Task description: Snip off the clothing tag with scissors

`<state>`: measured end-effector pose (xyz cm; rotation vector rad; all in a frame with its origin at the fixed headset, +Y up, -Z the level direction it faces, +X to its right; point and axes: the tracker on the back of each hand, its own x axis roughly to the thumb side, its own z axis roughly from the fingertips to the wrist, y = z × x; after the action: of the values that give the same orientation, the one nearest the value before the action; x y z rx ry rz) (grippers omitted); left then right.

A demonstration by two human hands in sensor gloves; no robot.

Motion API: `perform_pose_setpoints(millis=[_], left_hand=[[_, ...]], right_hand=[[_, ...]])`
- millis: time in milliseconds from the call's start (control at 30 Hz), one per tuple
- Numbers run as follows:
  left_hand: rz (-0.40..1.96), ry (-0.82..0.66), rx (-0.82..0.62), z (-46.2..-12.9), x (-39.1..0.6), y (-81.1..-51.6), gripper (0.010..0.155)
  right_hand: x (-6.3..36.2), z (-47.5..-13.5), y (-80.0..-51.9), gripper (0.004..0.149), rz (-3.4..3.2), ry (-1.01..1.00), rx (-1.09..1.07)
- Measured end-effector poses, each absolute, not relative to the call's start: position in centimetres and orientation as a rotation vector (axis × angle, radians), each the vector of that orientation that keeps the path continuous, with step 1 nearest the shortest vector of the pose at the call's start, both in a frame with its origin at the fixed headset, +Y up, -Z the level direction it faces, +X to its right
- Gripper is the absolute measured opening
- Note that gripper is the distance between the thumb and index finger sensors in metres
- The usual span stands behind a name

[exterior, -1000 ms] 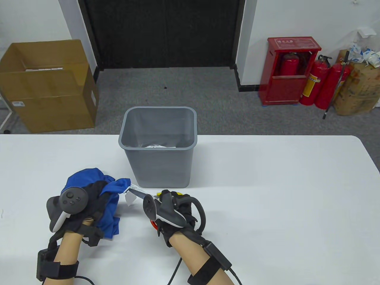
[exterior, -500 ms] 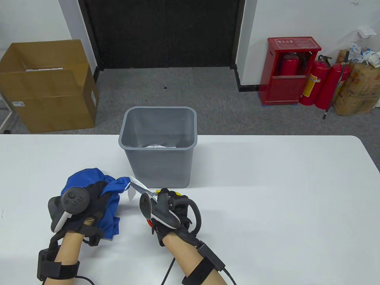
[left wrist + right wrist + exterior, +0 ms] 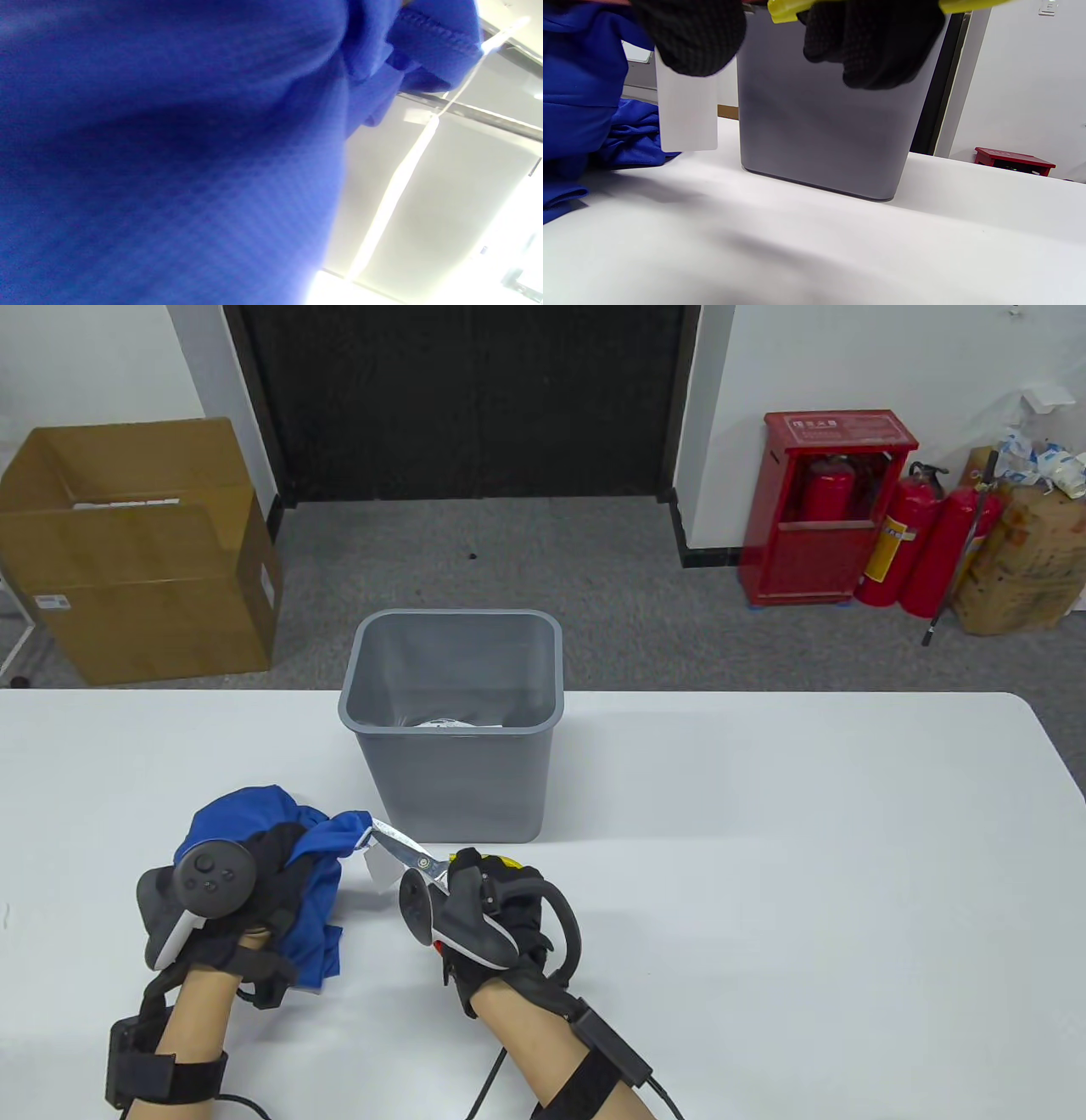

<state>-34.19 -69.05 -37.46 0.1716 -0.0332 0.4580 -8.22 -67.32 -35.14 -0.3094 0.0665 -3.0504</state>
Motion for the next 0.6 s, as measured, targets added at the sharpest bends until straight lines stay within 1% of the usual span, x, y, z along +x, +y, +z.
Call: perform_pose_setpoints(millis=[600], left_hand=[[0.458, -0.030, 0.176, -37.42, -34.20, -69.01, 0.048]], right_hand=[[-8.10, -34.91, -66.94, 0.077, -3.038, 0.024, -0.298]])
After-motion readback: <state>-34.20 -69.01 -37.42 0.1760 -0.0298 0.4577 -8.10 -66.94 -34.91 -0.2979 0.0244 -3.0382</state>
